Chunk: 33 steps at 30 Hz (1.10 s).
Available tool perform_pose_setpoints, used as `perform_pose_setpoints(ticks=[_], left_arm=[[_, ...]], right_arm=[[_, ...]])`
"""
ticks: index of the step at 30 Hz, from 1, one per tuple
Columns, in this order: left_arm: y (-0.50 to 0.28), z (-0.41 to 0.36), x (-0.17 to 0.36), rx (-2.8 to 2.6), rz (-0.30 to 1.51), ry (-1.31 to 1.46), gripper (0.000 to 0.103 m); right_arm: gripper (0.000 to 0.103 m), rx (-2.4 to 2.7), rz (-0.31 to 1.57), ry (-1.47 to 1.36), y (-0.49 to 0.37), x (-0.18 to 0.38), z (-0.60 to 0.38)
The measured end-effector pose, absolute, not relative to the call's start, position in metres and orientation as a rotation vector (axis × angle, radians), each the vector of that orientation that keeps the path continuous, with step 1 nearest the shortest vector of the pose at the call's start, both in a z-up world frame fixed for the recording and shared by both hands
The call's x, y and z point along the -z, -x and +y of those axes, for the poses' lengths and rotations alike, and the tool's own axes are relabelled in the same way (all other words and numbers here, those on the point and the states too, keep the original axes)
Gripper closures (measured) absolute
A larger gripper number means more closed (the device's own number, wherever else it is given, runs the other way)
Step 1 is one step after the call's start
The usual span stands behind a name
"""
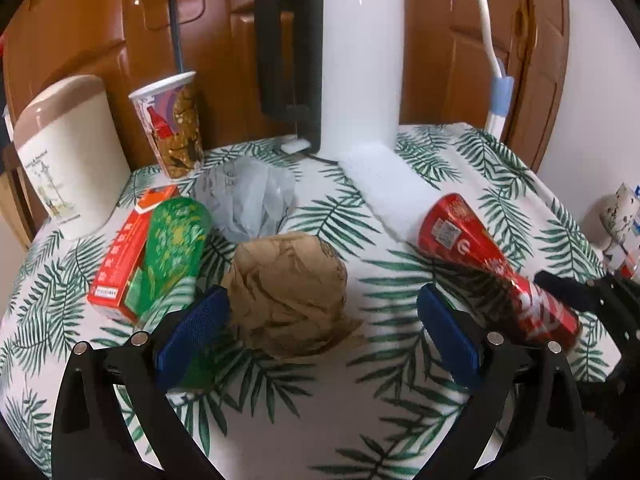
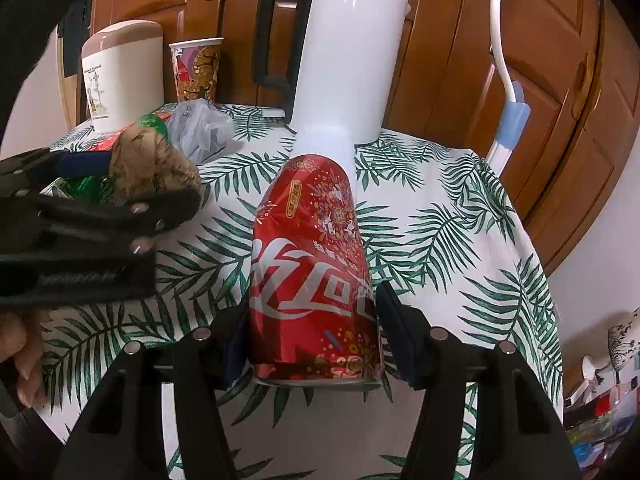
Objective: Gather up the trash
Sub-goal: 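Grasp the red Coca-Cola can with the right tool while the left tool grasps the brown paper ball, then lift the held can and paper ball off the table with both tools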
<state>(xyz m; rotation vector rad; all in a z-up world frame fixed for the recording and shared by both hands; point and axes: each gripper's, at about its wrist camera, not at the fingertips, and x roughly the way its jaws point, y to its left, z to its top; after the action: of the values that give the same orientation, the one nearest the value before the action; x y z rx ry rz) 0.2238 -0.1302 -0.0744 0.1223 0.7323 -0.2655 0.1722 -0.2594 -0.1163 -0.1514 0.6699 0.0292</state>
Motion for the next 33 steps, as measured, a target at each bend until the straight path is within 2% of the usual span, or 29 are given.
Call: perform_pose_setpoints(ticks=[11, 15, 20, 25, 27, 31, 32, 33], left_arm=[[-0.236, -0.142, 0.082, 0.223, 0.773, -0.208, 0.007], [-0.23, -0.149, 0.083, 0.222, 0.752, -0.276, 0.02], [-0.227, -0.155, 0.085, 0.229, 0.744, -0.314, 0.025], [-0.226, -0.156, 0.086, 0.239, 0.75, -0.312, 0.025], [-0.231, -0.159, 0.089, 0.251, 0.772, -0.324, 0.016], [-0.24, -0.158, 0.09, 0.245, 0.785, -0.328, 0.015], [-0.242, -0.157, 0.09, 0.249, 0.785, -0.325, 0.016], [-0.243, -0.155, 0.089, 0.246, 0.781, -0.325, 0.024]], right_arm=[[0.045, -0.043, 0.667, 0.16, -0.172, 0.116, -0.257], [0.045, -0.044, 0.667, 0.158, -0.172, 0.116, -0.257], [0.045, -0.043, 0.668, 0.16, -0.172, 0.116, -0.255], [0.045, -0.041, 0.671, 0.164, -0.174, 0.116, -0.254], [0.045, -0.04, 0.675, 0.162, -0.176, 0.116, -0.254], [0.045, -0.042, 0.684, 0.158, -0.18, 0.116, -0.255], [0.045, -0.044, 0.686, 0.159, -0.18, 0.116, -0.255], [0.045, -0.044, 0.686, 0.157, -0.18, 0.116, -0.255]])
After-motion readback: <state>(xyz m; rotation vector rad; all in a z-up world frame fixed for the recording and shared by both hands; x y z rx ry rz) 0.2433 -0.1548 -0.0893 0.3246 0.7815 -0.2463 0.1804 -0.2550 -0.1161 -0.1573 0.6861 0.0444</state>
